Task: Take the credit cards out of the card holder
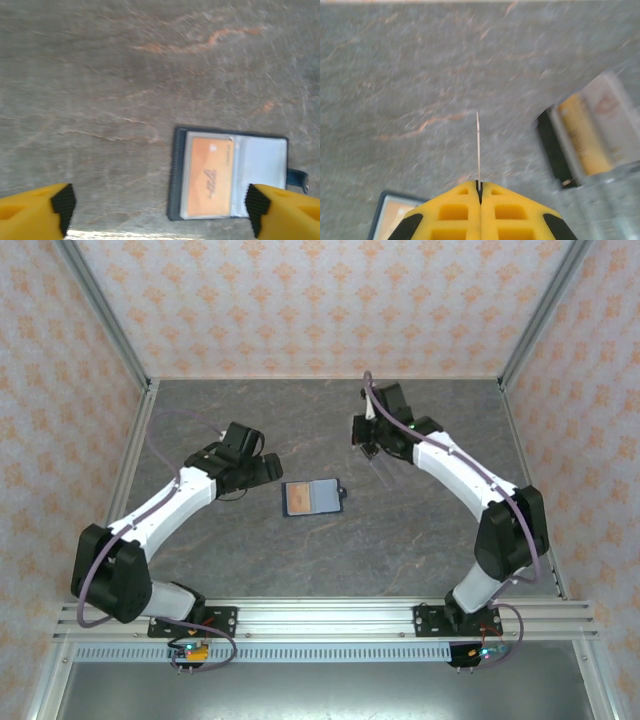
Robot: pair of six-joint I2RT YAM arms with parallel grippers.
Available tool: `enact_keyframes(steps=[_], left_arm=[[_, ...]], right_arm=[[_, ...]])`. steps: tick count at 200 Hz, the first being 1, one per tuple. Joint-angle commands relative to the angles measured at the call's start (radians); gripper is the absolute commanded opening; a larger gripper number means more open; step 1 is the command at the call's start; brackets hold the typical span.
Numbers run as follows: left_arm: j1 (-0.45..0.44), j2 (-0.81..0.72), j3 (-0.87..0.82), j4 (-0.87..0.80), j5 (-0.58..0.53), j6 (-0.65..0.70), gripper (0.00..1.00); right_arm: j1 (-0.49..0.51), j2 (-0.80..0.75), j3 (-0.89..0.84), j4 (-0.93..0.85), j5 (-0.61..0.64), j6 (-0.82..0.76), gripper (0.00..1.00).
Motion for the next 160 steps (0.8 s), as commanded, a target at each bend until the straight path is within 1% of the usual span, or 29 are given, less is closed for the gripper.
enact_keyframes(steps=[1, 12, 37, 64, 76, 104, 133, 160], left_arm=[[0.031, -0.057, -0.046, -0.074, -0.113, -0.002, 0.97], [0.046, -0.079, -0.065, -0.072, -0.113, -0.005, 1.00], [0.079, -0.113, -0.094, -0.066, -0.101, -0.022, 1.00], [0.102, -0.127, -0.110, -0.053, -0.074, -0.036, 1.00], [0.104, -0.122, -0.110, -0.051, -0.063, -0.040, 1.00], [0.107, -0.109, -0.112, -0.044, -0.033, -0.047, 1.00], [0.107, -0.100, -0.117, -0.036, -0.008, -0.049, 1.00], [0.108, -0.094, -0.116, -0.032, 0.011, -0.049, 1.00]], right_arm=[[-0.039, -0.022, 0.058, -0.075, 0.084, -0.130, 0.00], [-0.058, -0.014, 0.083, -0.099, 0.082, -0.172, 0.00], [-0.100, 0.027, 0.146, -0.166, 0.057, -0.266, 0.00], [-0.128, 0.122, 0.255, -0.271, 0.054, -0.357, 0.00], [-0.137, 0.163, 0.299, -0.298, 0.066, -0.379, 0.00], [-0.161, 0.253, 0.393, -0.351, 0.046, -0.426, 0.00], [-0.162, 0.329, 0.469, -0.396, 0.038, -0.481, 0.00], [-0.162, 0.413, 0.565, -0.468, 0.064, -0.498, 0.00]])
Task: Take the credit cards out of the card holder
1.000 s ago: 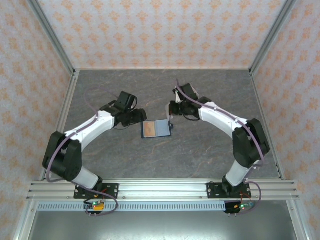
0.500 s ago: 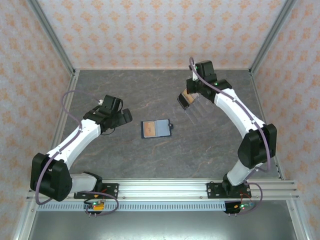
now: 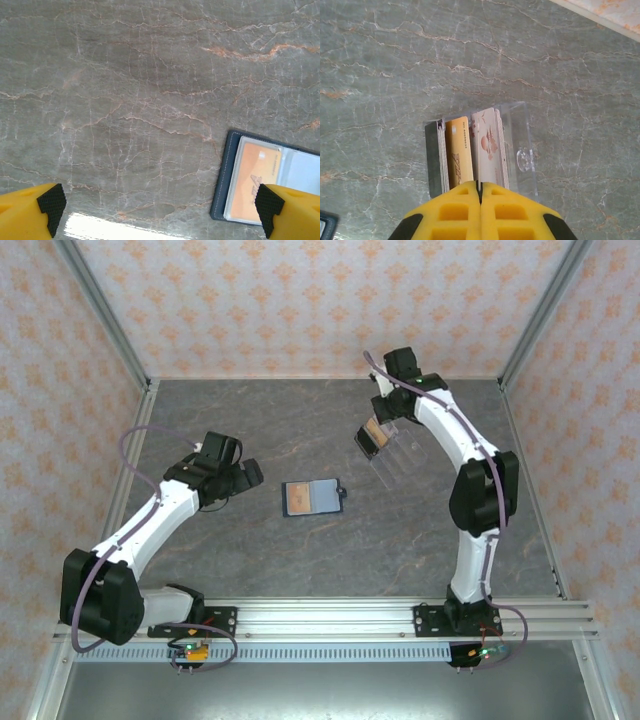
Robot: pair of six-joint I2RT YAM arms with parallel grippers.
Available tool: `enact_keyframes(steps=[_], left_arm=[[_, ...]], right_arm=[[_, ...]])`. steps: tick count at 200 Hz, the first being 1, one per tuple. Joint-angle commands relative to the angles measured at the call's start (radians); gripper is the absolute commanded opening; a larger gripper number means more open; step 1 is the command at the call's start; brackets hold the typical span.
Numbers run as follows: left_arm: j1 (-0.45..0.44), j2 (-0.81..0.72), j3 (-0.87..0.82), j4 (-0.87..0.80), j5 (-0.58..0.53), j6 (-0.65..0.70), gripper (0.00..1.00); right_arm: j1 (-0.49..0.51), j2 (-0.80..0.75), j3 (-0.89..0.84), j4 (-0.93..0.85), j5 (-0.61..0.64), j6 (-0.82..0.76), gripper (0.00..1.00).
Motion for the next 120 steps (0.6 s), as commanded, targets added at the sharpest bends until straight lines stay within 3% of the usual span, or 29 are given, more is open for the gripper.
enact_keyframes(steps=[1, 120], left_arm=[[0.009, 0.014, -0.013, 0.004, 0.020, -0.014, 1.00], [0.009, 0.023, -0.020, 0.021, 0.059, 0.000, 1.00]], right_arm=[[0.000, 0.054, 0.088, -0.099, 0.026, -0.053, 0.00], [-0.012, 0.178, 0.172, -0.148, 0.061, -0.099, 0.00]])
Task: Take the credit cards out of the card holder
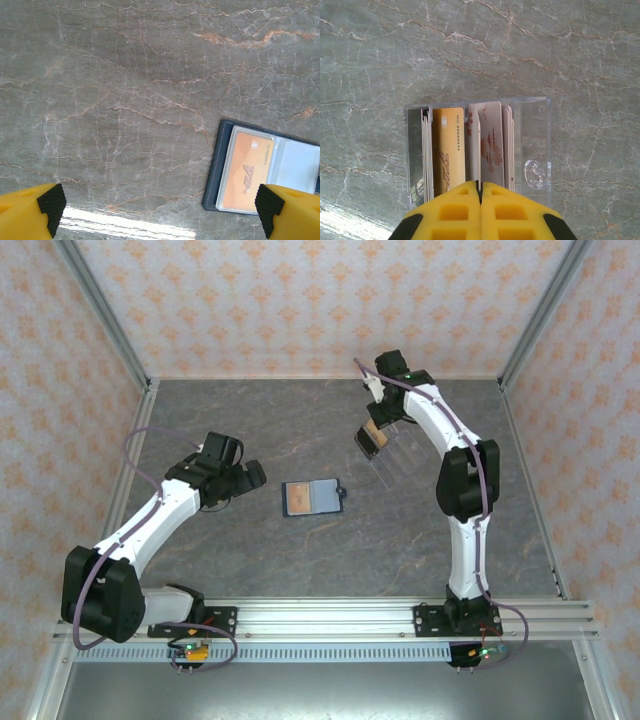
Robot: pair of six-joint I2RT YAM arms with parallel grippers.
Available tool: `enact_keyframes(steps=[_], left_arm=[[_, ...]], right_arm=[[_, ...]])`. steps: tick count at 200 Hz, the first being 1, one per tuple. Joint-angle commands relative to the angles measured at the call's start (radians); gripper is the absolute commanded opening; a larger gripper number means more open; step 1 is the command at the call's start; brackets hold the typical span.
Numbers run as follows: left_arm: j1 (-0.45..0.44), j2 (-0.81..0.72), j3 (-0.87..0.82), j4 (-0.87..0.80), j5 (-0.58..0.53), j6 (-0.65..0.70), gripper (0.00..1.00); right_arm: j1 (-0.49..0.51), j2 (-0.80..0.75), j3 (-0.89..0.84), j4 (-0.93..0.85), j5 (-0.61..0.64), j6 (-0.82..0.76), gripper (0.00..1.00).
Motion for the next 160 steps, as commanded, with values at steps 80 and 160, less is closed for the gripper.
enact_keyframes(steps=[80, 160], left_arm=[[0.008, 0.020, -0.014, 0.025, 0.022, -0.008, 1.00], [0.008, 0.010, -0.032, 0.037, 0.021, -0.059, 1.00]], right_arm=[[-0.009, 0.006, 0.081, -0.070, 0.062, 0.036, 0.25], [0.004, -0.244, -0.163, 0.033, -0.086, 0.442, 0.54]])
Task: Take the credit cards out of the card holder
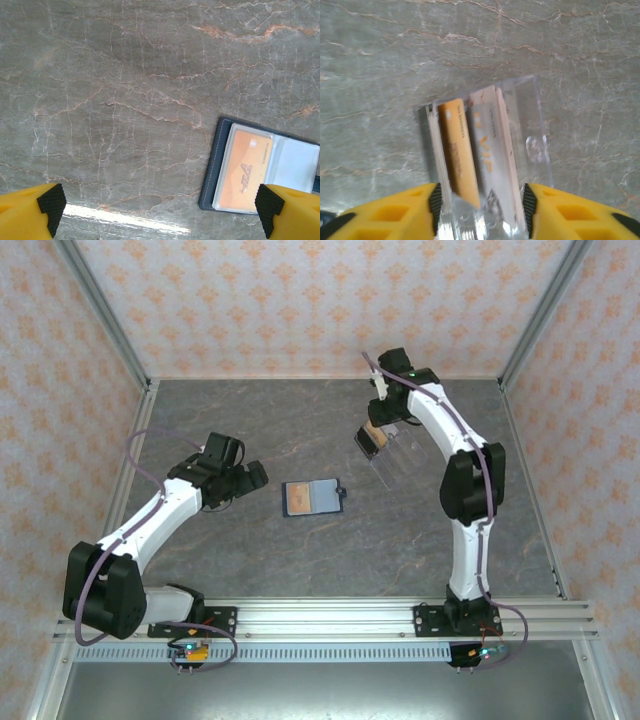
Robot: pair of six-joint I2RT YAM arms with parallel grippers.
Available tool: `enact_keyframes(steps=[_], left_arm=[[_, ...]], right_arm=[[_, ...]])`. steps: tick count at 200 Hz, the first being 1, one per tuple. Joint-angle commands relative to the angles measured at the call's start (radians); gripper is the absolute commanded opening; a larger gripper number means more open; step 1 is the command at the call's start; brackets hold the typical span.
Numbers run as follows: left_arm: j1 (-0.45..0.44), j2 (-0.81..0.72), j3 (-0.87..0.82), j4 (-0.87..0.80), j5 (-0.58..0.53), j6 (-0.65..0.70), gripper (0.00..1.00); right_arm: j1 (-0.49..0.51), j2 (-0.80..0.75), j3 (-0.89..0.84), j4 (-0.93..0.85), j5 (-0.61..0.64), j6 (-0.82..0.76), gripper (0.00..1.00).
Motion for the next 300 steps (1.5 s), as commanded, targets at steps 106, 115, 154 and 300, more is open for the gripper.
enact_keyframes(steps=[106, 115, 154, 300], left_arm=[[0.016, 0.001, -0.036, 0.033, -0.009, -0.056, 1.00], [0.016, 0.001, -0.038, 0.033, -0.008, -0.056, 1.00], [0.018, 0.008, -0.035, 0.032, -0.001, -0.051, 1.00], [0.014, 0.066, -0.059, 0.156, 0.195, -0.046, 0.98]], right_arm=[[0.402, -0.251, -0.493, 0.299, -0.112, 0.657, 0.59], [0.426, -0.219, -0.490, 0.306, -0.117, 0.669, 0.58], [0.485, -0.085, -0.438, 0.295, -0.100, 0.671, 0.52], [0.490, 0.093, -0.387, 0.198, -0.011, 0.636, 0.28]])
